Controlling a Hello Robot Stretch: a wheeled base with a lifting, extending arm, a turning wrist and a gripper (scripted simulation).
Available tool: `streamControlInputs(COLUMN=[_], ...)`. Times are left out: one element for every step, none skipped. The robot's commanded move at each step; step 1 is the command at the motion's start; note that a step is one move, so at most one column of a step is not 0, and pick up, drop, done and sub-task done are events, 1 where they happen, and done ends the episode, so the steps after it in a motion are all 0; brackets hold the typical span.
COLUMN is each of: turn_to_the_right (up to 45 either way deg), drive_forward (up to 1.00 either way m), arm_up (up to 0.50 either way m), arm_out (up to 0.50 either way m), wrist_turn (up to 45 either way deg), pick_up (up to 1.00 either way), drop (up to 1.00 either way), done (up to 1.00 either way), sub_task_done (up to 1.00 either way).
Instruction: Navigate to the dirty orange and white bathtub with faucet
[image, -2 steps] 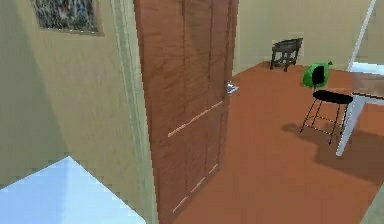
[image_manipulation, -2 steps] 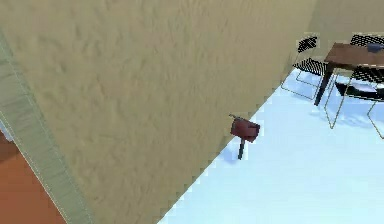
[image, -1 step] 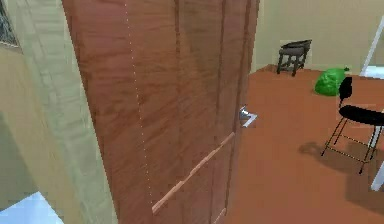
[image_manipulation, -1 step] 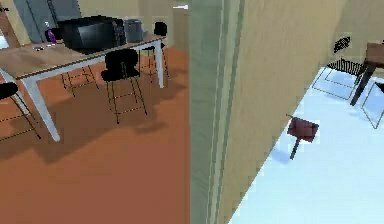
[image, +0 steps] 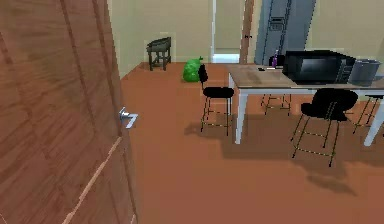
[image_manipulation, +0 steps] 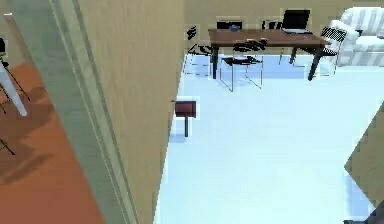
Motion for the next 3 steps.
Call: streamControlInputs(turn_to_the_right=[0.0,3.0,45.0], drive_forward=[1.00,0.00,0.00], arm_up=[0.00,0.00,0.00], arm_out=[0.00,0.00,0.00], wrist_turn=[0.0,0.0,0.0], pick_up=[0.00,0.00,0.00], drop=[0.00,0.00,0.00], done=[0.00,0.00,0.00], sub_task_done=[0.00,0.00,0.00])
